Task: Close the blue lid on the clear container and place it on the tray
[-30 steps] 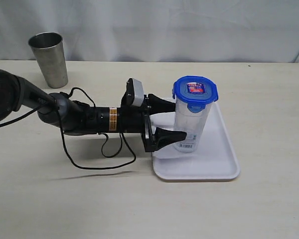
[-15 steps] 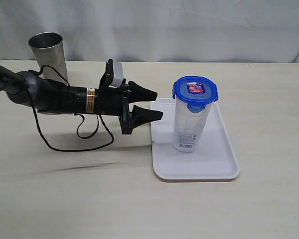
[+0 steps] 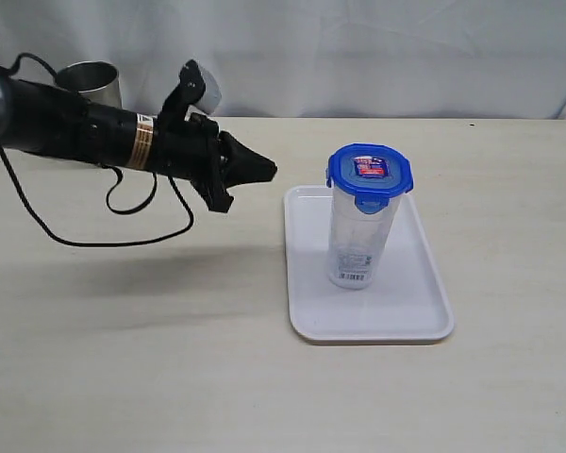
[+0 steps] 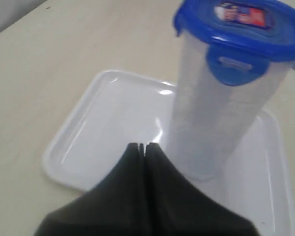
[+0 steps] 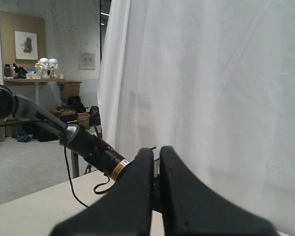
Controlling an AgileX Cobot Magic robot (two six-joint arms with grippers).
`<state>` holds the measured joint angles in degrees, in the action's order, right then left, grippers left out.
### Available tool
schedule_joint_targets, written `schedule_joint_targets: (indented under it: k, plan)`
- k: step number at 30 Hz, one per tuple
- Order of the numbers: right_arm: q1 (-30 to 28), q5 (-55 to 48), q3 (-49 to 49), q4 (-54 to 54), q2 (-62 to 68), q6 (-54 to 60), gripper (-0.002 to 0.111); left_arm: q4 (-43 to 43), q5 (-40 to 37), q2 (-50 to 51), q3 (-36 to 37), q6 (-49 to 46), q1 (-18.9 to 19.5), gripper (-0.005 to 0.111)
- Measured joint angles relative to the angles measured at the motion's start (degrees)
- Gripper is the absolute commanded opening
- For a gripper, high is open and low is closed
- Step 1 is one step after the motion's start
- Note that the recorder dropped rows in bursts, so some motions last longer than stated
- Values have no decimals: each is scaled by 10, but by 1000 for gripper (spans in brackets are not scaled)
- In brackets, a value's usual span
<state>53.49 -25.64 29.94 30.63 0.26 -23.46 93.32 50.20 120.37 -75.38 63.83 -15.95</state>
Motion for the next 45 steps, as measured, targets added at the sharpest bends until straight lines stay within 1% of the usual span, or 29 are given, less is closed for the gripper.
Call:
schedule_joint_targets:
  k: [4,7,10,14,17,19,21,23,28,30,31,34,36,38,41,43,45]
  plan:
    - [0,0,0,0,0,0,5,54,-107,-54,6,174,0,0]
    - [0,0,0,0,0,0,5,61,-159,-98,29,223,0,0]
    - [0,0,0,0,0,0,5,66,-204,-147,62,238,-5,0]
    - [0,0,0,0,0,0,5,68,-322,-232,128,243,-30,0]
    - [0,-1,0,0,0,0,5,68,-424,-293,176,244,-47,0]
    - [0,-1,0,0,0,0,5,68,-487,-332,207,244,-49,0]
    - [0,-1,0,0,0,0,5,66,-522,-365,231,244,-50,0]
    - [0,-1,0,0,0,0,5,50,-540,-400,257,244,-50,0]
    - [0,-1,0,0,0,0,5,26,-519,-481,315,244,-53,0]
    - [0,-1,0,0,0,0,5,22,-482,-522,341,245,-53,0]
    - [0,-1,0,0,0,0,5,22,-447,-543,350,245,-53,0]
    - [0,-1,0,0,0,0,5,16,-383,-566,351,247,-53,0]
    - [0,-1,0,0,0,0,5,13,-305,-571,351,248,-53,0]
    - [0,-1,0,0,0,0,5,13,-255,-571,351,248,-53,0]
    - [0,-1,0,0,0,0,5,4,-229,-571,351,248,-53,0]
    - [0,-1,0,0,0,-1,5,-51,-229,-571,351,243,-53,0]
    - [0,-1,0,0,0,-1,5,-189,-236,-571,357,181,-54,0]
